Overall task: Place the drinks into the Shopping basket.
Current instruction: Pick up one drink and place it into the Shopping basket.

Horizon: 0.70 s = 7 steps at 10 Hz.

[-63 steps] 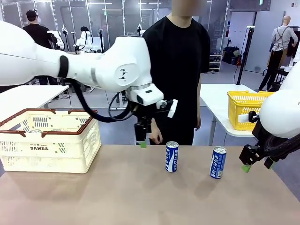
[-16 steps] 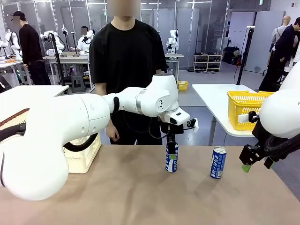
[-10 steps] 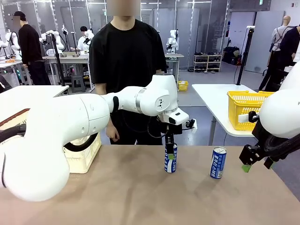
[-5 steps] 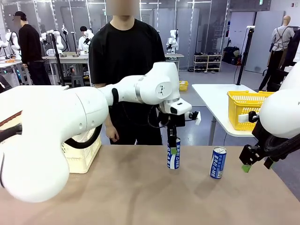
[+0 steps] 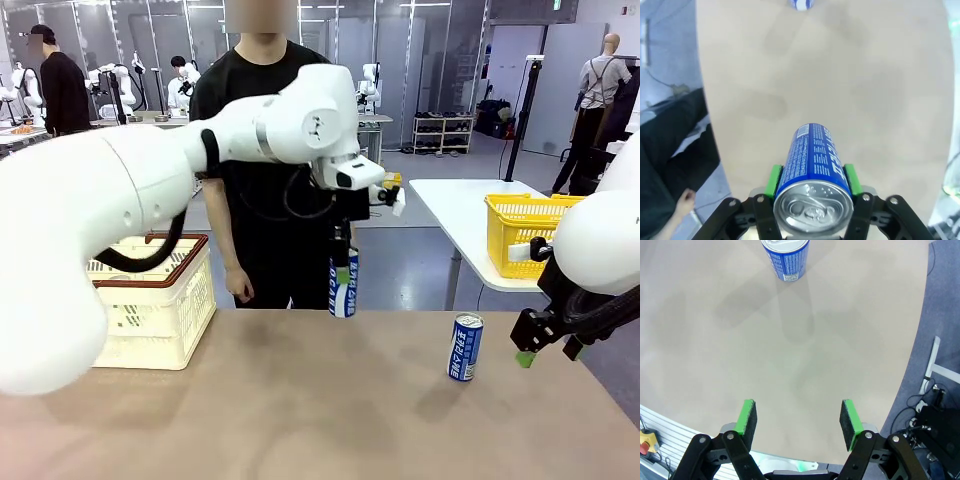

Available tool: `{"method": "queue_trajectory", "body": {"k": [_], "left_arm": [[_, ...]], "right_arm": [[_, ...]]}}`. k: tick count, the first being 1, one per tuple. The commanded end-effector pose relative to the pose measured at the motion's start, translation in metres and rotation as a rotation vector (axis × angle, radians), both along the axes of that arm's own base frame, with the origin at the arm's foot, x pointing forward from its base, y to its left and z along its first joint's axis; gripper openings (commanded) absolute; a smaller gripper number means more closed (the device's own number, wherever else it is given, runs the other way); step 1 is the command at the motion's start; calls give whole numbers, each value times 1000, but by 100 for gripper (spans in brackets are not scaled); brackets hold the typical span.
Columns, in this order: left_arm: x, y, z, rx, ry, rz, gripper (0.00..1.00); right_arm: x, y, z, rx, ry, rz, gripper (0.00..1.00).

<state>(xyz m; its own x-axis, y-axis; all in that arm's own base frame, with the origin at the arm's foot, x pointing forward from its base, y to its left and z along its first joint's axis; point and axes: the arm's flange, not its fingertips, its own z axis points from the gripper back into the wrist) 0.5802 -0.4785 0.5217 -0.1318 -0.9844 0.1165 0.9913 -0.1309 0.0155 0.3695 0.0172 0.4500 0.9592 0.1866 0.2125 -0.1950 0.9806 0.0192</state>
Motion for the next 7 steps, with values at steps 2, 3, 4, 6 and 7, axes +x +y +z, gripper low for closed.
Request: {"method": "queue_trajectory", "body": {"k": [2,3,4,6,7], "left_arm": [[-92,106,0,27,-44,33,16],[-108,134,6,40,-48,64,16],[-118,160,7,62,-50,99,16],[-131,200,4,14,-61,153,16],[-131,216,2,-49,-77,164,16]], "right_arm": [[-1,-2,0,2,-1,-1,84],[-1,-2,0,2,-1,-1,84],[-1,-2,0,2,-1,-1,84],[-1,-2,0,2,-1,-1,84],[-1,-2,0,2,-1,-1,84]]}}
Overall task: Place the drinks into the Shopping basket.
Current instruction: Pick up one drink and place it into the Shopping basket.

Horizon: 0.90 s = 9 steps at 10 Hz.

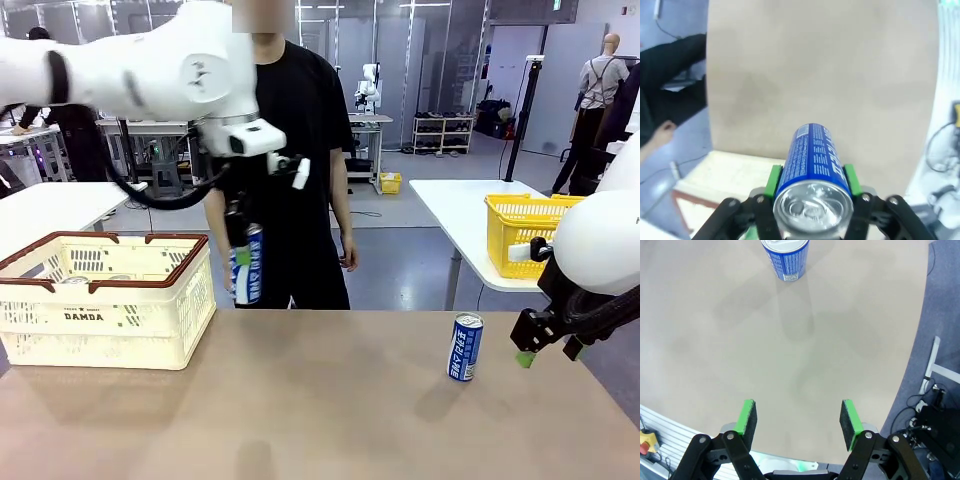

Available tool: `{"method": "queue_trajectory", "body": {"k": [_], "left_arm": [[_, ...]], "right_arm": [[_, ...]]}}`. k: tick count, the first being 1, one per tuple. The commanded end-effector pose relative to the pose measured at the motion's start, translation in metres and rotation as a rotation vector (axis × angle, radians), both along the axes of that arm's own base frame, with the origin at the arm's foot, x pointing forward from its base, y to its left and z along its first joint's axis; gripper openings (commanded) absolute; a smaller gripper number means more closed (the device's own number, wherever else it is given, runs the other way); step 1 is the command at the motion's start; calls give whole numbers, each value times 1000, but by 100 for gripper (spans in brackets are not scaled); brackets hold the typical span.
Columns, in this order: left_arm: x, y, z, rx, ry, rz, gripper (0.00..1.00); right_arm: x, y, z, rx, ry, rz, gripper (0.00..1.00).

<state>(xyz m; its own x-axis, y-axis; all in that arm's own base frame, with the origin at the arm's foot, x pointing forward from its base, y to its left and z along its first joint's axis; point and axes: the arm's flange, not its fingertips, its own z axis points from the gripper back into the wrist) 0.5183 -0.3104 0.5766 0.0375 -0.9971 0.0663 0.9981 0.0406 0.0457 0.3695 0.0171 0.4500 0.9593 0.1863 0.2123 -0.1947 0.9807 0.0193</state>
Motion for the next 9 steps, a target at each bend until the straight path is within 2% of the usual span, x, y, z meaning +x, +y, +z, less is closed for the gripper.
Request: {"method": "queue_trajectory", "body": {"k": [1,3,5,7,9], "left_arm": [[-68,62,-51,-149,-84,-2,16],[-65,86,-45,-202,-107,81,16],[-76,101,-30,-180,-110,93,16],[-85,116,-7,-167,-146,120,16],[-85,138,16,-152,-119,184,16]], "right_arm": [[-1,-2,0,2,-1,-1,84],[-1,-2,0,2,-1,-1,84],[-1,-2,0,2,-1,-1,84],[-1,-2,0,2,-1,-1,84],[-1,-2,0,2,-1,-1,84]]}}
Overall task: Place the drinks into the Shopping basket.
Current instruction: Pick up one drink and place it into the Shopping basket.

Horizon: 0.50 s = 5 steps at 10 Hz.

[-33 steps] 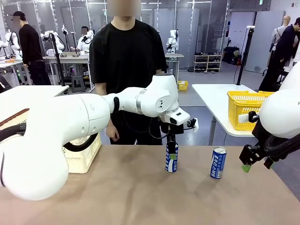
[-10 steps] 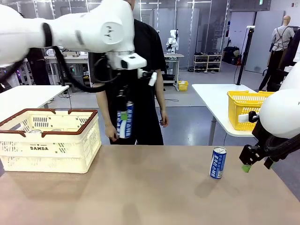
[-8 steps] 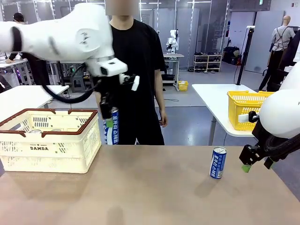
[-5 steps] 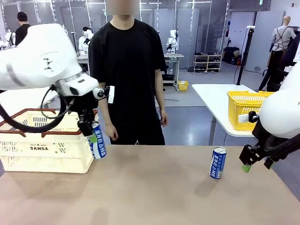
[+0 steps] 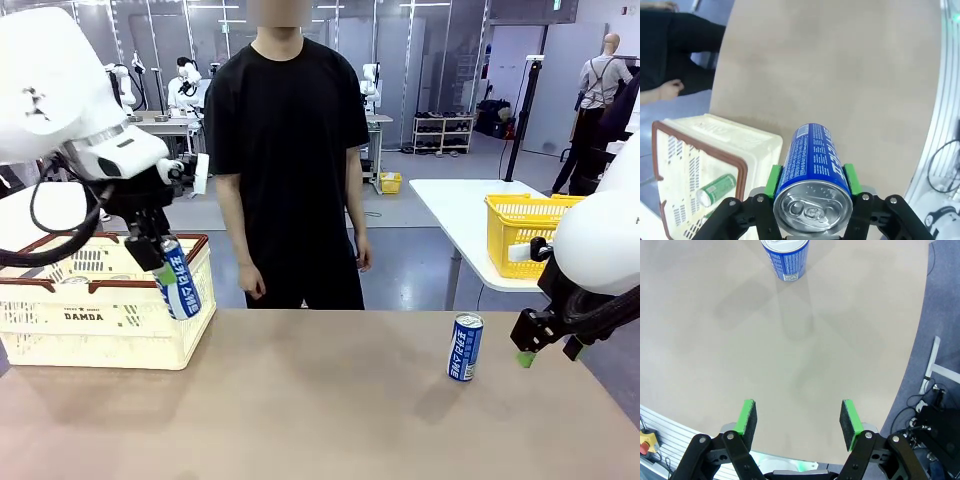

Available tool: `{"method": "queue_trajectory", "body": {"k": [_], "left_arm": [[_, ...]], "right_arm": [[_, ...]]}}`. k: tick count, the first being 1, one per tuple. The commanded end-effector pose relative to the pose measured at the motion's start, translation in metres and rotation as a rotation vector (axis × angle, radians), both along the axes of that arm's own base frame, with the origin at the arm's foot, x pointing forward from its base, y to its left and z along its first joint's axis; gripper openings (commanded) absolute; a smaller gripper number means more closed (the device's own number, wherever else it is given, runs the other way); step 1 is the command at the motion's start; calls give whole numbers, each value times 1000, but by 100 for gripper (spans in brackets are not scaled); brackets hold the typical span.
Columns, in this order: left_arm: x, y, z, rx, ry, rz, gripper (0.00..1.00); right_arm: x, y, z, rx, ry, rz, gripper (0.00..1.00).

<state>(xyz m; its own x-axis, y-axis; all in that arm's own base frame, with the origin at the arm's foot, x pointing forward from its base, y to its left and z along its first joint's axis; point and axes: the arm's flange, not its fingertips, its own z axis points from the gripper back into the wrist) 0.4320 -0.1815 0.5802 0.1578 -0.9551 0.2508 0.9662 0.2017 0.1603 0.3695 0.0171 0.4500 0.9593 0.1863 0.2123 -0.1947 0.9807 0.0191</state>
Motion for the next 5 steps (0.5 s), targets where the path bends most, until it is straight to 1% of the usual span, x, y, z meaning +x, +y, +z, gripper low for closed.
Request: {"method": "queue_trajectory", "body": {"k": [1,2,3,5], "left_arm": [[4,15,13,20,42,25,16],[5,16,10,45,53,-10,16],[0,12,6,4,14,13,16],[0,12,6,4,14,13,16]], "right_arm": [[-1,-2,0,2,-1,-1,84],[-1,-2,0,2,-1,-1,84],[-1,-2,0,2,-1,-1,84],[-1,-2,0,2,-1,-1,84]]}}
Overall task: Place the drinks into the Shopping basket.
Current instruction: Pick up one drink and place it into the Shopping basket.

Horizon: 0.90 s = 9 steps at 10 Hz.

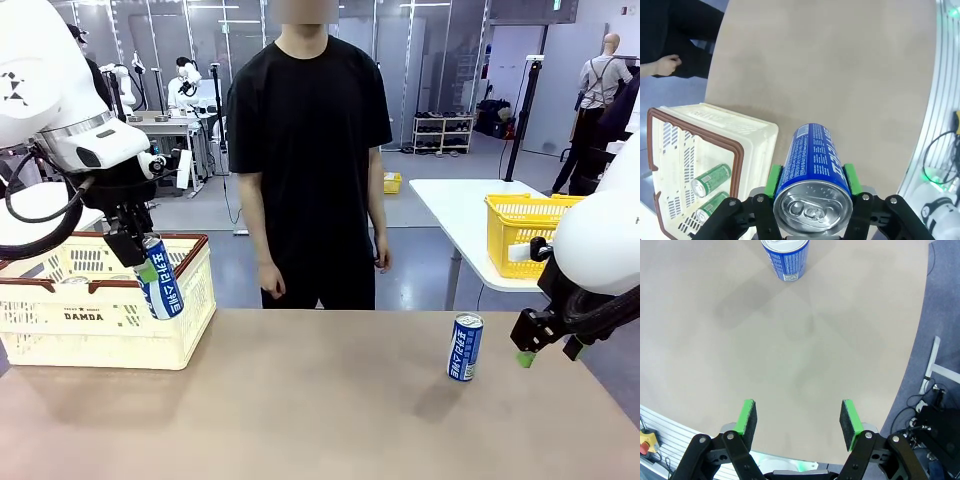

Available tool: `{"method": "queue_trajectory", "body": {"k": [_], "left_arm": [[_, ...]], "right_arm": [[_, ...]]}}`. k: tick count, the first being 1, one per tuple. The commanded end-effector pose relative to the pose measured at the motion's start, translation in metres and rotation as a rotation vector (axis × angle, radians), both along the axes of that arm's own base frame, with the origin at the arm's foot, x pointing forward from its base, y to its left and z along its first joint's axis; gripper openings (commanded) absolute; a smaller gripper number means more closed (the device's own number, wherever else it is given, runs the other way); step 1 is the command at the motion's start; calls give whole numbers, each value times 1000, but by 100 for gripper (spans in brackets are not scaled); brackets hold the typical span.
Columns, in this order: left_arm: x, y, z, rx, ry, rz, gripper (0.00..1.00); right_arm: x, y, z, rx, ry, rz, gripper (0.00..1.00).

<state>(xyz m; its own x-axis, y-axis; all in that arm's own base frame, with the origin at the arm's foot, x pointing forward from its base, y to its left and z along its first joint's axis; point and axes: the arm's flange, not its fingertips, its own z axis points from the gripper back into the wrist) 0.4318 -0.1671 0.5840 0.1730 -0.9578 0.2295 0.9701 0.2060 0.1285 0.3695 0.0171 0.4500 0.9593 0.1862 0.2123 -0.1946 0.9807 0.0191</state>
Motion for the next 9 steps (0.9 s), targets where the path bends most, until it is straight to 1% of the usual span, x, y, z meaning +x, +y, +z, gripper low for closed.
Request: {"method": "queue_trajectory", "body": {"k": [1,2,3,4,5,6,7,8,9], "left_arm": [[0,-3,3,-12,-22,7,16],[0,-3,3,-12,-22,7,16],[0,-1,0,0,-1,-3,58],[11,-4,0,25,-14,6,58],[26,7,13,-3,-53,53,58],[45,23,31,-59,-48,81,58],[65,34,42,-84,-29,83,58],[81,44,49,-66,-30,139,58],[93,54,53,-39,2,177,58]], "right_arm": [[-1,-2,0,2,-1,-1,84],[-1,-2,0,2,-1,-1,84],[-1,-2,0,2,-1,-1,84],[-1,-2,0,2,-1,-1,84],[-1,-2,0,2,-1,-1,84],[-1,-2,0,2,-1,-1,84],[-1,-2,0,2,-1,-1,84],[-1,-2,0,2,-1,-1,84],[-1,-2,0,2,-1,-1,84]]}}
